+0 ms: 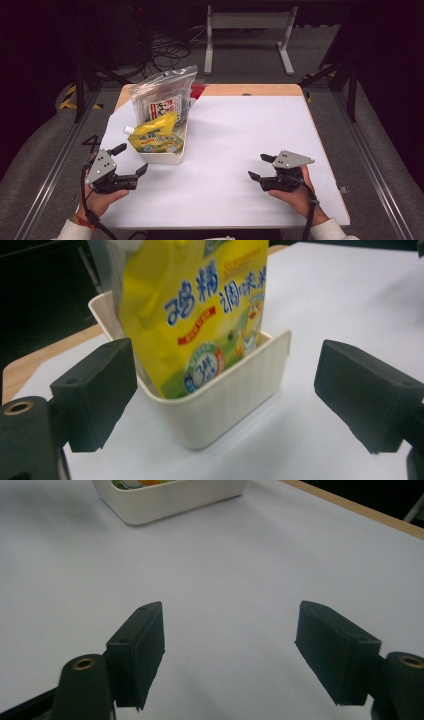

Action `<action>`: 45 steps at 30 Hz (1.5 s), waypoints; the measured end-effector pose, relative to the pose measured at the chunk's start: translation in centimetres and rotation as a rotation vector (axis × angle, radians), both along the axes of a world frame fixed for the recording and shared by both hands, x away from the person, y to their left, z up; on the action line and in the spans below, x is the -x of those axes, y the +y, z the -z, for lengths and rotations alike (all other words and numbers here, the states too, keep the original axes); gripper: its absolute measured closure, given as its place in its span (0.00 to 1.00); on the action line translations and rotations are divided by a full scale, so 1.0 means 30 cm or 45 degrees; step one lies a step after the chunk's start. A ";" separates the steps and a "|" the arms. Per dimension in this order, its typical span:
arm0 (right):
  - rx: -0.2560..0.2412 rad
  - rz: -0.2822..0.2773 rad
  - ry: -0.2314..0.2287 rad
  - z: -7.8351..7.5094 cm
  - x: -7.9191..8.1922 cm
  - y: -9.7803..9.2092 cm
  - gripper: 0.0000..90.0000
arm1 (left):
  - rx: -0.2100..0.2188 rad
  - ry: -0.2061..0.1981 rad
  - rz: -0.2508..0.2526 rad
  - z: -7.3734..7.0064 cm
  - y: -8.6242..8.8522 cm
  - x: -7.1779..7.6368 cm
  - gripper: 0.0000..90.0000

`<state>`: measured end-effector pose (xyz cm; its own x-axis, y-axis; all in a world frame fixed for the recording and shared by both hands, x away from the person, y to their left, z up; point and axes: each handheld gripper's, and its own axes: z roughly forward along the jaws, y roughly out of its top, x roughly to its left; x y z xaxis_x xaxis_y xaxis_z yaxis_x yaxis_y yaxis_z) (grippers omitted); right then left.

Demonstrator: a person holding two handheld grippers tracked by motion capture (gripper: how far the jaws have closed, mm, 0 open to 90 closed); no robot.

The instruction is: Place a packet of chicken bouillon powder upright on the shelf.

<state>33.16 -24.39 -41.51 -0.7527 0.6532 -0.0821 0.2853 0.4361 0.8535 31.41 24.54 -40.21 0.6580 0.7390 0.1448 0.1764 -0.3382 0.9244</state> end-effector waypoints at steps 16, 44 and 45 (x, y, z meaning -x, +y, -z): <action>0.084 0.058 -0.062 -0.002 0.031 -0.025 0.23 | -0.057 0.119 0.140 0.095 -0.125 0.039 0.13; 0.216 0.066 -0.093 0.059 0.135 -0.064 0.10 | -0.264 0.278 0.396 0.164 -0.282 -0.004 0.08; 0.215 0.063 -0.092 0.059 0.136 -0.063 0.10 | -0.269 0.283 0.407 0.165 -0.282 -0.006 0.08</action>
<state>29.10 -26.28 -43.28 -0.7083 0.6614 -0.2467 0.2502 0.5620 0.7884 31.59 16.09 -45.15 0.8809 0.4627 0.1000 0.2190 -0.5856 0.7805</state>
